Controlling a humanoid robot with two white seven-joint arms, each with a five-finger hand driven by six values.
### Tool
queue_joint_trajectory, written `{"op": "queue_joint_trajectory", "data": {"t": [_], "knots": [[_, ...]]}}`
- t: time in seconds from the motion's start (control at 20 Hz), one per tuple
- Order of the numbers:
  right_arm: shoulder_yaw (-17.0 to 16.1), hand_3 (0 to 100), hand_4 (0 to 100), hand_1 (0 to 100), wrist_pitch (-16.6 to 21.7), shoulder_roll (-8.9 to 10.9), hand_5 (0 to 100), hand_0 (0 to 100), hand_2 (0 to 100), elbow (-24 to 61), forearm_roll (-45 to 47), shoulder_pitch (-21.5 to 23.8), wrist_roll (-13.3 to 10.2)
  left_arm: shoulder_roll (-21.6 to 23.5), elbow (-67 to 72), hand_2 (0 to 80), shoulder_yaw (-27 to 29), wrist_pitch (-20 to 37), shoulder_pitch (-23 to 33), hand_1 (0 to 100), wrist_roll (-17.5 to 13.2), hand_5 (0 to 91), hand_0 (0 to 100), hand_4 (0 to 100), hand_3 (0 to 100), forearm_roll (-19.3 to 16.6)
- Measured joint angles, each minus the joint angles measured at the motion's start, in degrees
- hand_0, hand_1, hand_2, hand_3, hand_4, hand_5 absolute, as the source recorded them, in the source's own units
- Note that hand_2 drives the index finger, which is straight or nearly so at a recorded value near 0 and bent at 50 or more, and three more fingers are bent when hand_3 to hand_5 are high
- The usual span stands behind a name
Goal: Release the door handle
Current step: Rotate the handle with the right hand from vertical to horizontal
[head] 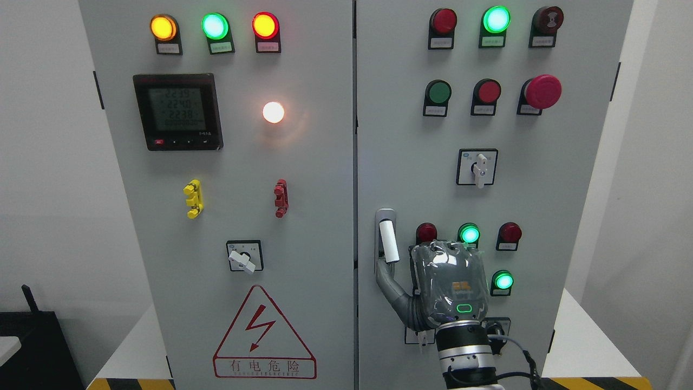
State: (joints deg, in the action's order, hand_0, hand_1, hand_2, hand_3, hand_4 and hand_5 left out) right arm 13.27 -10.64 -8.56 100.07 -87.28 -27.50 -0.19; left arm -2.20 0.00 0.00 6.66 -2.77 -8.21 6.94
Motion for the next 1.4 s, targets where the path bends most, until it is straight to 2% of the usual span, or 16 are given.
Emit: {"op": "queue_joint_trajectory", "data": {"t": [1.4], "knots": [[-1.10,100,94,17,0.00,0.47,93,48,96,0.76,0.00,0.29,-0.46,0.00,0.00,0.0,0.00,0.31,-0.04,39,0.00,0.0,12,0,0,0.00]]}}
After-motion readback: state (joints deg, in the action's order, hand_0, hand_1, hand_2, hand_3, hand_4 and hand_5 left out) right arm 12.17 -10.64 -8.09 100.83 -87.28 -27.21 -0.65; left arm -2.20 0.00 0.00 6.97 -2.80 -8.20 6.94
